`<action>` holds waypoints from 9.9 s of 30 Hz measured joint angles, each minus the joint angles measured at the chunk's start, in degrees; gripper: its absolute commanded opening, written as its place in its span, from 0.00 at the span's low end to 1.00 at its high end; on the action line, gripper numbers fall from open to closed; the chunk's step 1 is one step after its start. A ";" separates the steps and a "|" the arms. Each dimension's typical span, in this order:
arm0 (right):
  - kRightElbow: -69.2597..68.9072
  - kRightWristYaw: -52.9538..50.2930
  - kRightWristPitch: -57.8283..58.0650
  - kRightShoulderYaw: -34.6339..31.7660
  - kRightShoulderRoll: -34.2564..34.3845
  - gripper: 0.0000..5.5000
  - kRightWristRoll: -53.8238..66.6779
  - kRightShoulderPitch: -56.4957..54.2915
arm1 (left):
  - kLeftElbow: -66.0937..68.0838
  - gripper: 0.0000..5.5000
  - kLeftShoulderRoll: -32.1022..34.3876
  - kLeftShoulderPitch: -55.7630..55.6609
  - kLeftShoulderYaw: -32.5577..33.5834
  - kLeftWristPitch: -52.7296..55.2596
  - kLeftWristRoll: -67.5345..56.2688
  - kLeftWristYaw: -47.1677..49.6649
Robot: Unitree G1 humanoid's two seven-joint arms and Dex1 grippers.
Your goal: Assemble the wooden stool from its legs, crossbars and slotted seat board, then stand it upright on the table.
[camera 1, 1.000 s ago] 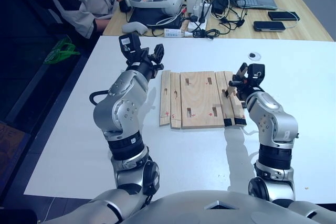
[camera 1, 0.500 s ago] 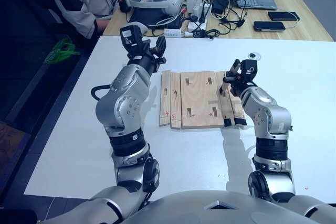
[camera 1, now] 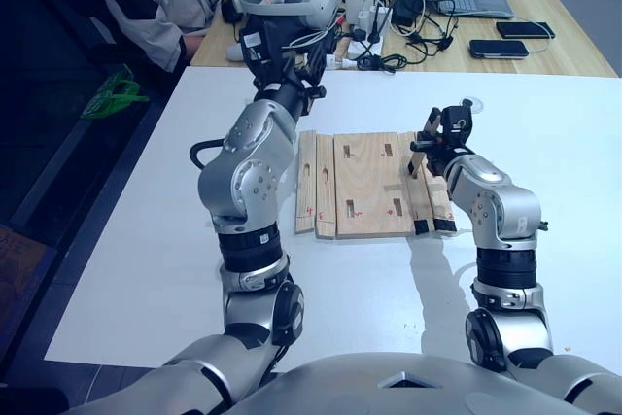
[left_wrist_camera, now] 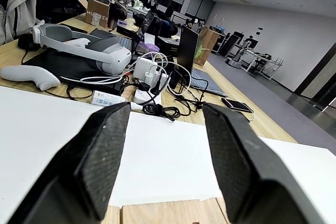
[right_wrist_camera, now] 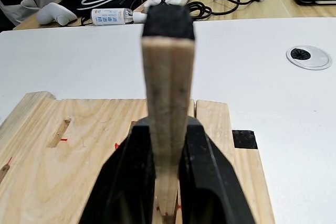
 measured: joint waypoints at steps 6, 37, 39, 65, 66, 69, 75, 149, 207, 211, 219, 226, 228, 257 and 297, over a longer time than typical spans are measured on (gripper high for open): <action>-3.16 -1.91 6.48 0.20 -0.22 0.07 -0.24 -0.41 | 0.39 0.46 0.16 -0.17 -0.02 -0.74 0.00 0.01; 31.33 7.04 -30.56 -0.02 -5.80 0.07 -2.70 -8.50 | 7.13 0.46 4.11 -4.57 0.96 -7.09 0.01 0.66; 29.16 6.24 -28.15 0.08 -3.84 0.07 -2.11 -8.23 | 7.27 0.46 4.21 -4.80 0.88 -7.10 0.00 0.60; 37.23 1.74 -38.64 2.88 0.62 0.12 -5.74 -10.35 | 7.12 0.46 4.45 -4.93 -0.07 -6.97 -0.03 0.53; 37.02 1.60 -38.45 3.04 0.68 0.15 -6.19 -10.35 | 7.08 0.46 4.45 -4.93 -0.16 -6.97 -0.02 0.51; 36.97 1.34 -37.09 3.67 0.85 0.23 -6.84 -9.94 | 7.03 0.46 4.44 -4.92 -0.71 -6.89 -0.02 0.22; 32.11 0.90 -36.42 4.46 0.79 0.33 -8.26 -10.66 | 7.00 0.46 4.44 -4.92 -0.81 -6.86 -0.03 0.00; 37.66 -10.03 -41.16 -11.19 -0.68 0.33 0.53 -23.35 | 6.22 0.46 3.91 -4.43 -0.40 -6.52 -0.60 0.77; 81.04 -12.03 -18.48 -18.13 -5.45 0.49 3.37 -44.53 | 6.30 0.46 2.71 -4.18 -0.90 -6.45 -1.10 1.30; 81.50 -10.21 -18.59 -20.16 -5.39 0.49 5.02 -43.90 | 6.30 0.46 2.65 -4.17 -0.96 -6.45 -1.10 1.31; 81.56 -9.88 -18.11 -20.36 -5.27 0.30 5.16 -42.39 | 6.30 0.46 2.62 -4.17 -0.96 -6.45 -1.11 1.41; 81.48 -9.78 -16.87 -20.90 -5.19 0.19 5.62 -41.50 | 6.43 0.46 2.37 -4.18 -1.02 -6.46 -1.10 1.39; 81.43 -9.74 -16.86 -20.80 -5.18 0.19 5.61 -41.49 | 6.48 0.46 2.37 -4.18 -1.02 -6.46 -1.10 1.37; 43.47 30.79 -13.52 -22.42 -9.31 0.18 28.75 -31.04 | 11.57 0.46 6.85 -4.39 3.88 -15.15 -0.71 0.72; 10.28 42.46 6.31 -11.02 -20.01 0.18 47.85 -10.98 | 22.28 0.57 22.52 -11.46 9.72 11.69 -32.19 -34.71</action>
